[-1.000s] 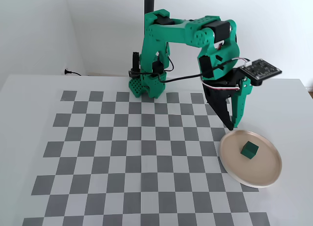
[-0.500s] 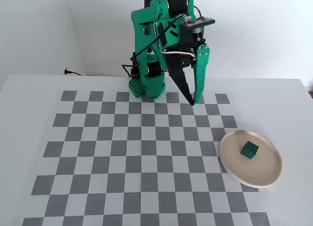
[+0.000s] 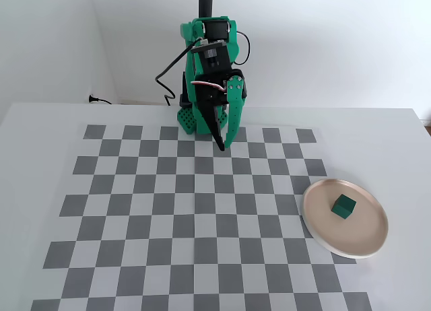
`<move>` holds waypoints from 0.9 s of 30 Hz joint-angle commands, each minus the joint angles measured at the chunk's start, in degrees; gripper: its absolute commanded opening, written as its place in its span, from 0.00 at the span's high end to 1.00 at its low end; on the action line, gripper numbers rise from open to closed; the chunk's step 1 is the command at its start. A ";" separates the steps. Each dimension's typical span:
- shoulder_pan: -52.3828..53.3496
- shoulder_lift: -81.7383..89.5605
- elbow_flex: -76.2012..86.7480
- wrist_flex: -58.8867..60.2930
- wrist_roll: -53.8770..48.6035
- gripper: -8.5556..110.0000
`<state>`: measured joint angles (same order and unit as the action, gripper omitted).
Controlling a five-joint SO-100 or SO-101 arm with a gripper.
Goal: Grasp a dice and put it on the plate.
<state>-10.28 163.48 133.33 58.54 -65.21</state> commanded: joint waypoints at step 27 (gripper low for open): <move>2.90 13.10 21.53 -8.88 22.76 0.96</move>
<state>-7.47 176.22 154.86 51.15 -43.15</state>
